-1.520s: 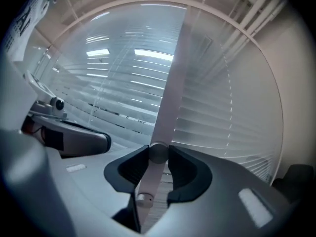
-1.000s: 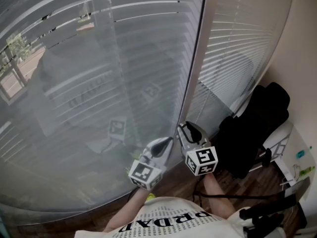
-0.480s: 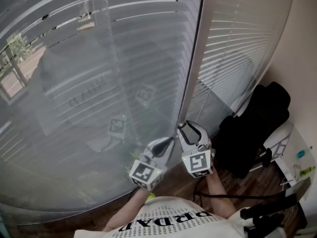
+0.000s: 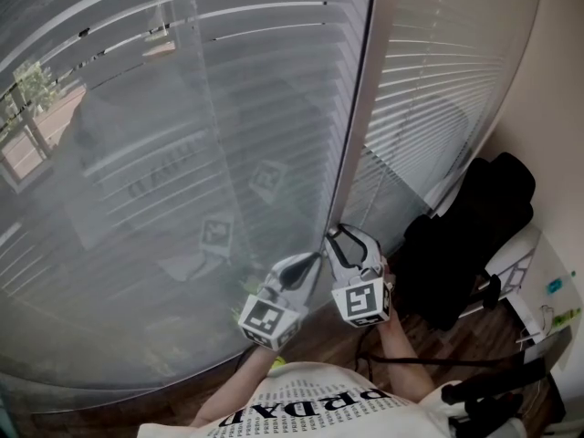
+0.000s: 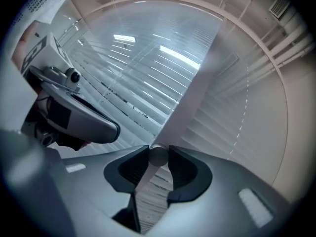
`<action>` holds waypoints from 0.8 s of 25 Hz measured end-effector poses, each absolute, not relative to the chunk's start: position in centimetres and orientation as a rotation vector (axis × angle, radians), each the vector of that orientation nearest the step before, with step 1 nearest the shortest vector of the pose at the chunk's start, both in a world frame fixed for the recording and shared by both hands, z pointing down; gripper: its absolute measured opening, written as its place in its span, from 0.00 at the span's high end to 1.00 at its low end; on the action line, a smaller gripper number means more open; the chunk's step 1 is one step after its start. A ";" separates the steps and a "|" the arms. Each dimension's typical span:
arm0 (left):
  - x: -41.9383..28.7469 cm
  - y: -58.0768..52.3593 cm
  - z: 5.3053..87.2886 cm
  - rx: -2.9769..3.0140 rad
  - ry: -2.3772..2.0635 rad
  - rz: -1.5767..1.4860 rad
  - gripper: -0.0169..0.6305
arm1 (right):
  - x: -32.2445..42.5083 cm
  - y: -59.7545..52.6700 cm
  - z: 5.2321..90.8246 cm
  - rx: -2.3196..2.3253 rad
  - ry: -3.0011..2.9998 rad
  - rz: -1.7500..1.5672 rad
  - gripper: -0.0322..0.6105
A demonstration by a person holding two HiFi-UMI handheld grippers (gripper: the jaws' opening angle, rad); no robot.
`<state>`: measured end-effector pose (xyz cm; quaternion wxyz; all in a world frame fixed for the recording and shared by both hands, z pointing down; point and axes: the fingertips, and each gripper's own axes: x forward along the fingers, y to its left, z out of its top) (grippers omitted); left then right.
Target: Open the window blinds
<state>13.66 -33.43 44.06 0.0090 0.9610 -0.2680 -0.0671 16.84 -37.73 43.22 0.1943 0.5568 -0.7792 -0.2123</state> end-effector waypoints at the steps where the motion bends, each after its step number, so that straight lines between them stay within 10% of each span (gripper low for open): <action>1: 13.6 -33.5 44.1 3.002 -0.840 -0.209 0.98 | 16.9 -37.7 43.2 1.574 -2.199 -0.580 0.74; 20: 13.4 -33.3 44.2 2.992 -0.853 -0.209 0.98 | 17.9 -37.9 43.2 1.796 -2.514 -0.088 0.74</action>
